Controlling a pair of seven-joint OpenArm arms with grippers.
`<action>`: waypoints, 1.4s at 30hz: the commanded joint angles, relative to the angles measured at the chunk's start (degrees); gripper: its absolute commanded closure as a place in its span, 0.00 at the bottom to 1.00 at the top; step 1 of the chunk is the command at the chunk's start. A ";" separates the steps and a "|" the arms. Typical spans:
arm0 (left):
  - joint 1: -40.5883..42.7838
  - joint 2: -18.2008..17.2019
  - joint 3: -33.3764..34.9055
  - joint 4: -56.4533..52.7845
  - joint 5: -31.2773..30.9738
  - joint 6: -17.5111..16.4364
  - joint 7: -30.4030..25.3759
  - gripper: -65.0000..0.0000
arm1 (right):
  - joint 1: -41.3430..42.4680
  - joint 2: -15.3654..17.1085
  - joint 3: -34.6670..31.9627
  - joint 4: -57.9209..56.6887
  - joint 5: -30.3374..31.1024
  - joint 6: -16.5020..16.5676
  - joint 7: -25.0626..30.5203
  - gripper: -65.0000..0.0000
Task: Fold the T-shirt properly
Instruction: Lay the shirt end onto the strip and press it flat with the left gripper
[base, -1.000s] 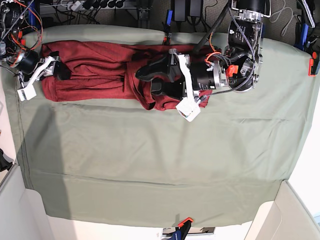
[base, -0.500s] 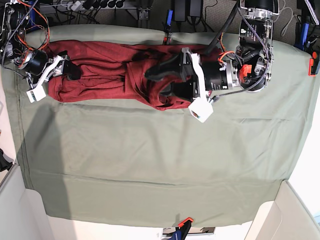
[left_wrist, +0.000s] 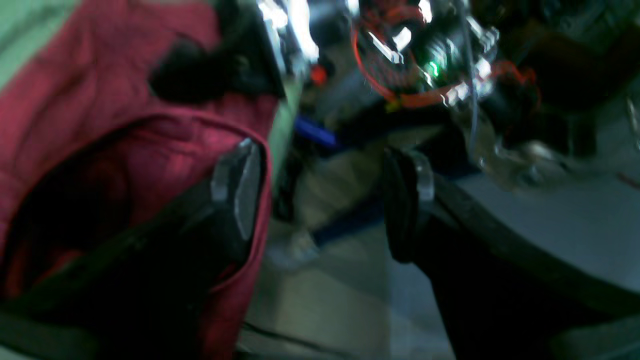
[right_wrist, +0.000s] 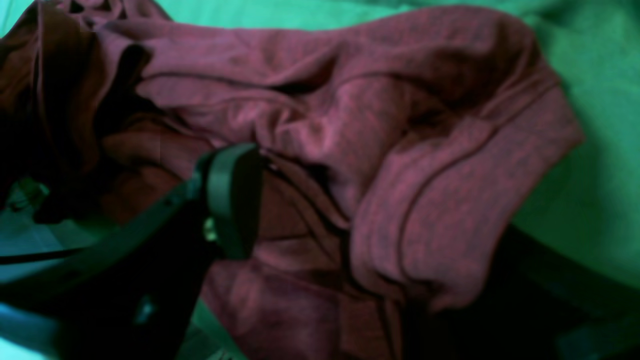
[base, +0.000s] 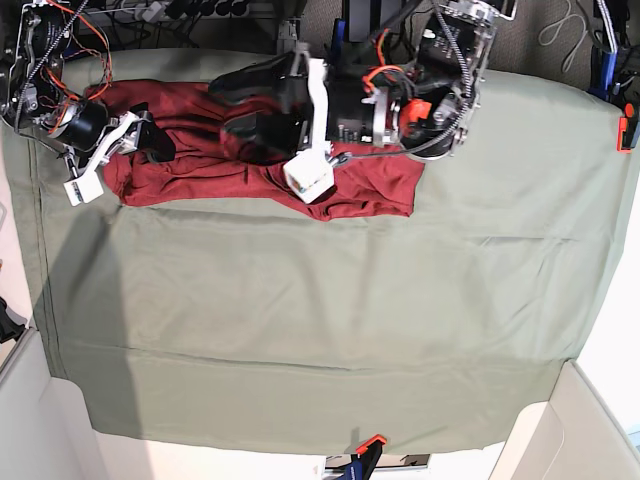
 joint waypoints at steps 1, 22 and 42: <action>-1.14 0.87 -0.17 1.07 1.25 -0.32 -3.37 0.39 | 0.07 0.37 -0.04 0.44 -1.40 -0.09 -1.27 0.40; -2.62 -2.51 4.46 2.25 45.66 -0.32 -20.81 0.39 | 0.09 0.37 -0.04 0.44 -1.36 -0.09 -0.20 0.40; -8.41 -4.90 26.73 11.87 78.53 15.72 -22.38 0.39 | 0.09 0.37 -0.04 0.44 -1.36 -0.07 -0.17 0.40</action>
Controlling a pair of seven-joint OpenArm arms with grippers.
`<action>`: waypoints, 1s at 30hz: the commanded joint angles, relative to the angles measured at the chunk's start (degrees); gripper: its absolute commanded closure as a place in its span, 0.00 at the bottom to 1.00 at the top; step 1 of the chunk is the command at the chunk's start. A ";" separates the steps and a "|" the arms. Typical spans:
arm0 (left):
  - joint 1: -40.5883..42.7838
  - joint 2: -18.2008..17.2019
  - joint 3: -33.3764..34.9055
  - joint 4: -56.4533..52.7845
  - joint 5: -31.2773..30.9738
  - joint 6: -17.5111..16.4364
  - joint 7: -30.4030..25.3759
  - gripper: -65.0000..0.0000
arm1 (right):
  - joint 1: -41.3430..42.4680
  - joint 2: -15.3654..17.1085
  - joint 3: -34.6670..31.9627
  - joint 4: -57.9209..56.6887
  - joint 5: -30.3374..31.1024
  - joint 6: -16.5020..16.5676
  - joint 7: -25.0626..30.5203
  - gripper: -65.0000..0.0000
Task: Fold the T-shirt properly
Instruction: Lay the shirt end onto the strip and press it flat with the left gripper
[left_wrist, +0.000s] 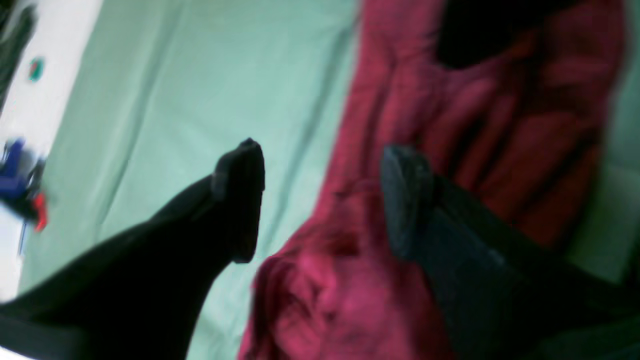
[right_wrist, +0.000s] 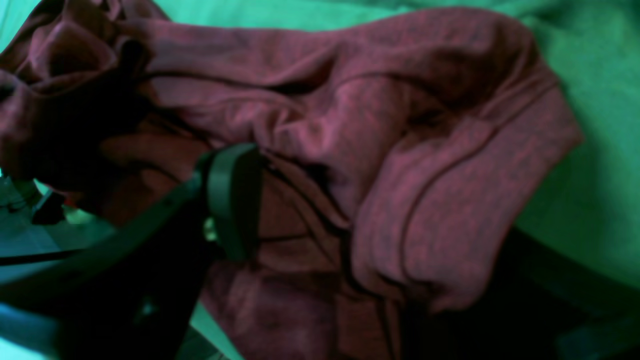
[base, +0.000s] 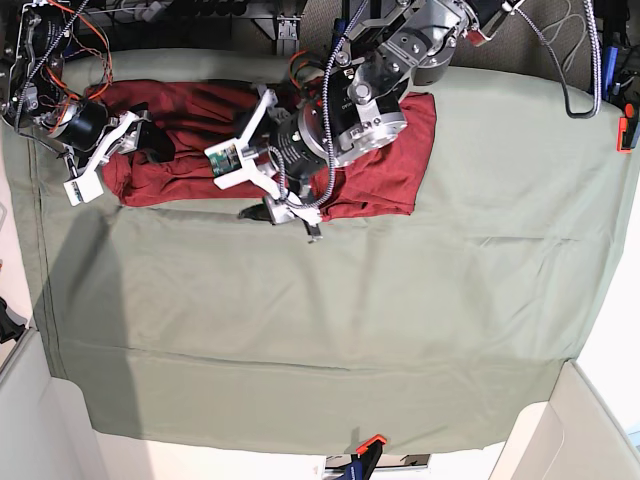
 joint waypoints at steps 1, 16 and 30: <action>-0.63 -0.96 -0.15 2.03 0.81 1.75 -0.35 0.40 | 0.00 0.39 -0.04 0.44 -1.03 -0.09 -1.05 0.40; 9.38 -12.94 -16.87 10.23 -1.33 8.66 2.49 0.99 | 0.00 0.37 -0.04 0.44 -0.98 -0.09 -0.83 0.40; 14.36 -3.91 -20.61 -2.47 -7.23 0.90 -3.58 0.99 | 0.00 0.37 -0.04 0.44 -0.76 -0.11 -1.05 0.40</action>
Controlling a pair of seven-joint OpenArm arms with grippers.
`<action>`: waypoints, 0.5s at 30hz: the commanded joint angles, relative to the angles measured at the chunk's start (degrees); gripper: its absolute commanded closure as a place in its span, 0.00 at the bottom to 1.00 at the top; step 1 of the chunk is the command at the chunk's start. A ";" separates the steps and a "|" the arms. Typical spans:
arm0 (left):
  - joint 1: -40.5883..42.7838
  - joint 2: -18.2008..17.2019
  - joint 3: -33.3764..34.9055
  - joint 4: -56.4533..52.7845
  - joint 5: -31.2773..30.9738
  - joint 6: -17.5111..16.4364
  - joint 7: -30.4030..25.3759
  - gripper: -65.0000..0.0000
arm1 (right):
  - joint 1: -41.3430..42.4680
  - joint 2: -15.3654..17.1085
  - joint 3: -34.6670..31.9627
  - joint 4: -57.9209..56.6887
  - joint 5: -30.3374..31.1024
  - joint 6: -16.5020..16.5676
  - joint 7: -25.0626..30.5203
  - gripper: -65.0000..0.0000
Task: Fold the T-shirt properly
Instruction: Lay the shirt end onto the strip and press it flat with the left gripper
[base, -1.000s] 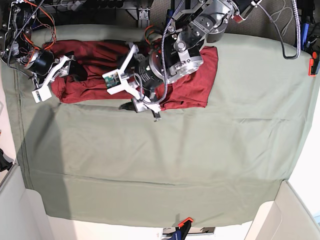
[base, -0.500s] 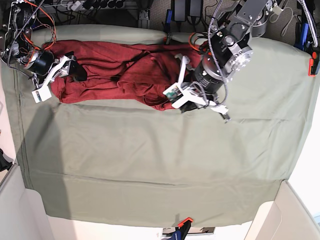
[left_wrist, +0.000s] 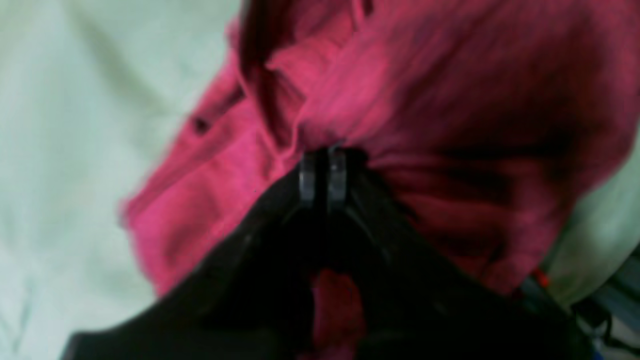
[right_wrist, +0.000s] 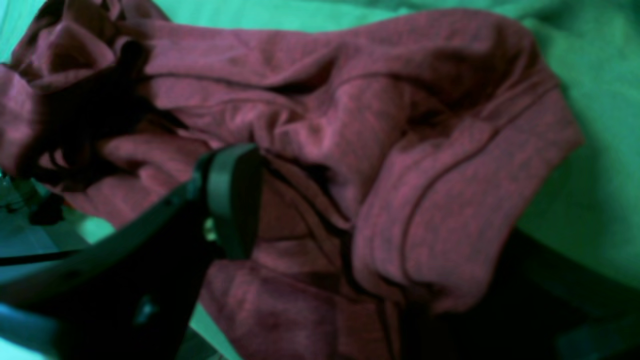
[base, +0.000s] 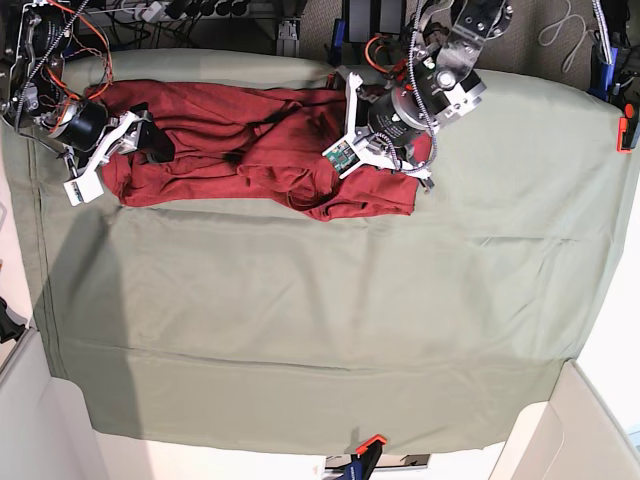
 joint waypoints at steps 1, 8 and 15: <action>-0.94 0.96 -0.15 0.15 -0.28 -0.04 -0.79 0.99 | 0.00 0.37 -0.04 0.44 -0.59 -0.22 -1.25 0.40; -2.62 5.92 3.58 0.81 -5.03 -4.15 -0.70 0.99 | -0.02 0.37 -0.04 0.44 -0.20 -0.22 -1.25 0.40; -3.23 10.29 13.57 0.96 -2.01 -4.26 -0.70 0.99 | 0.00 0.35 -0.04 0.44 -0.17 -0.22 -1.22 0.40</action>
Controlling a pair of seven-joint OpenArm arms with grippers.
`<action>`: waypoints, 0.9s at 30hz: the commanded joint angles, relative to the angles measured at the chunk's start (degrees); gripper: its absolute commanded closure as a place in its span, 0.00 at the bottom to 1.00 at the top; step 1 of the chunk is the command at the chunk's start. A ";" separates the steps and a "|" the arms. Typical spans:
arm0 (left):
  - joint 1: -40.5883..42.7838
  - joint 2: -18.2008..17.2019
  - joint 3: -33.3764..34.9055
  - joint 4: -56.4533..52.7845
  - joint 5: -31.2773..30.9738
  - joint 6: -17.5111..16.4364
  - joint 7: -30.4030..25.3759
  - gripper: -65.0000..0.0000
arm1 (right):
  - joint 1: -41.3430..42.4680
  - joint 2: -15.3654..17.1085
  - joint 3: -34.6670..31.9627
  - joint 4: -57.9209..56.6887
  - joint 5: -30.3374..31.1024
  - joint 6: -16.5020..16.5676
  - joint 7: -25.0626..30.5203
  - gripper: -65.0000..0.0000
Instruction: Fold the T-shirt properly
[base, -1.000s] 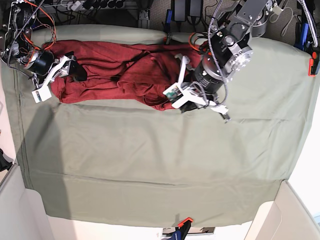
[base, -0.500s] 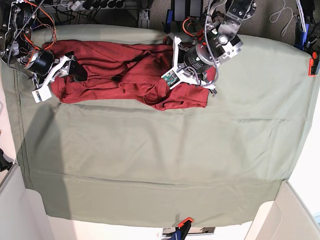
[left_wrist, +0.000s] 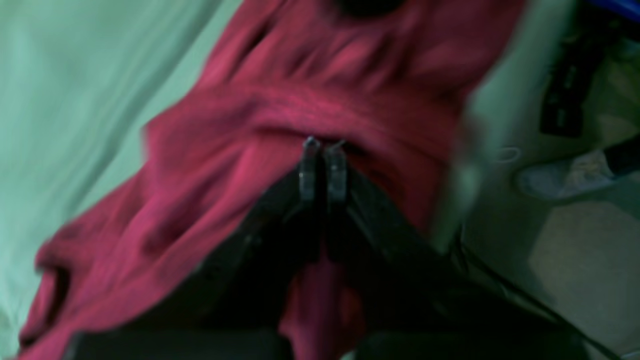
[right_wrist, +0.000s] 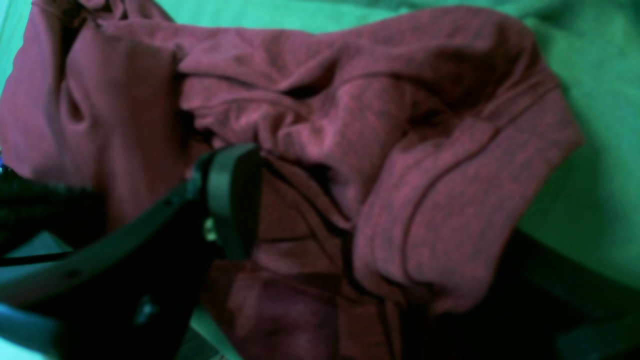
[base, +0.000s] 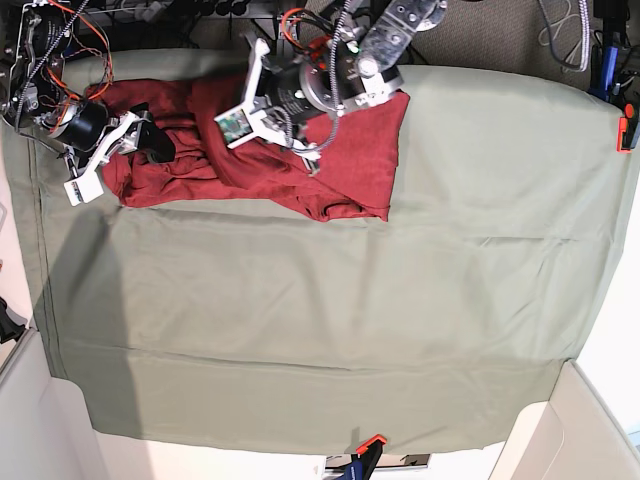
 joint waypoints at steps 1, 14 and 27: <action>-1.01 0.31 0.20 1.09 0.81 0.83 -1.03 0.99 | 0.00 0.35 -0.04 0.44 -0.59 -0.22 -1.25 0.40; -3.21 -0.61 -1.49 2.91 2.27 3.23 2.84 0.99 | -0.07 0.33 -0.07 0.44 -0.59 -0.22 -1.29 0.40; -0.76 -11.61 -19.30 8.46 -5.53 4.04 3.06 0.99 | -0.31 0.13 -2.80 0.20 -0.66 -0.20 -2.14 0.86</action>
